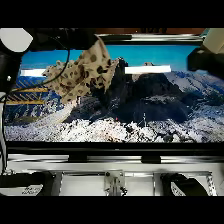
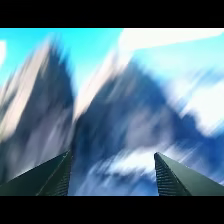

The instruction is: Fold the shirts.

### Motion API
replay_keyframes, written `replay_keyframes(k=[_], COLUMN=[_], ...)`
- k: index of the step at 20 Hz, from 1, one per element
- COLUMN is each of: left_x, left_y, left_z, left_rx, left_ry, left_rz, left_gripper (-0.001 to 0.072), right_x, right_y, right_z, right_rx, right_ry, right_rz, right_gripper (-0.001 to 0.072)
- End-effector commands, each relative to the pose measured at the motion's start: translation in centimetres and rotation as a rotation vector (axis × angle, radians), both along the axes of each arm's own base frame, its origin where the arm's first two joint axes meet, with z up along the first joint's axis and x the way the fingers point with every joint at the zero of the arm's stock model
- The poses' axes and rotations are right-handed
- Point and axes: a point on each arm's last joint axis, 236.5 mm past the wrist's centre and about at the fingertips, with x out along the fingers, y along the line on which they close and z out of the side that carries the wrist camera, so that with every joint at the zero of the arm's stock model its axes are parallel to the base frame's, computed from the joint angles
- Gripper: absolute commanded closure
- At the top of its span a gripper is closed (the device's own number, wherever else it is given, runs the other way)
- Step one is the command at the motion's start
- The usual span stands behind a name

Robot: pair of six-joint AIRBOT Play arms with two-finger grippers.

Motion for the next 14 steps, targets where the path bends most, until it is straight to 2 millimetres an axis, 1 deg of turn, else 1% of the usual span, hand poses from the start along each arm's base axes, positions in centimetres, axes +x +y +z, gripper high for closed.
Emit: replay_keyframes(k=[1,2,3,4,5,6,7,8,9,10,11,12,13,14], left_x=[-7.5,-8.9,-10.0,-10.6,-11.0,-10.9,-10.6,-10.3,-9.6,-8.8,-7.6,-6.5,-5.4,-4.7], left_y=[-7.4,-9.9,-12.4,-14.4,-16.1,-17.3,-17.8,-17.8,-17.3,-16.1,-13.9,-11.0,-6.8,-2.3], left_z=[1.6,-0.5,-2.9,-5.3,-8.0,-10.7,-12.8,-14.4,-15.4,-15.6,-15.4,-15.2,-15.0,-15.1], left_rx=[-0.036,-0.027,-0.012,0.009,0.031,0.048,0.052,0.044,0.036,0.048,0.072,0.118,0.189,0.268], left_ry=[-0.027,0.015,0.054,0.083,0.122,0.178,0.243,0.318,0.376,0.391,0.403,0.407,0.42,0.447], left_rz=[-0.189,-0.232,-0.269,-0.297,-0.315,-0.313,-0.293,-0.257,-0.219,-0.2,-0.175,-0.156,-0.127,-0.088], left_gripper=[0.0661,0.0661,0.0661,0.0661,0.0661,0.0658,0.0571,0.0311,0.0022,-0.0008,-0.0009,-0.0008,-0.0008,-0.0007], right_x=[-4.4,-5.4,-6.2,-6.7,-7.1,-7.4,-7.5,-7.7,-7.8,-7.8,-7.7,-7.5,-7.1,-6.8], right_y=[-4.4,-4.4,-4.4,-4.4,-4.4,-4.4,-4.4,-4.3,-4.0,-3.8,-3.4,-2.9,-2.1,-0.9], right_z=[9.7,10.8,11.2,11.0,10.3,9.2,7.8,6.2,4.2,2.2,-0.2,-2.4,-4.9,-7.9], right_rx=[-0.064,-0.056,-0.047,-0.036,-0.031,-0.024,-0.017,-0.01,-0.005,-0.015,-0.036,-0.055,-0.069,-0.074], right_ry=[-0.242,-0.272,-0.282,-0.271,-0.238,-0.193,-0.131,-0.062,0.024,0.111,0.217,0.315,0.406,0.509], right_rz=[-0.143,-0.143,-0.142,-0.14,-0.144,-0.148,-0.151,-0.155,-0.154,-0.149,-0.126,-0.095,-0.052,0.005], right_gripper=[0.0094,0.0094,0.0094,0.0094,0.0094,0.0094,0.0094,0.0094,0.0094,0.0093,0.0092,0.0092,0.0092,0.0092])
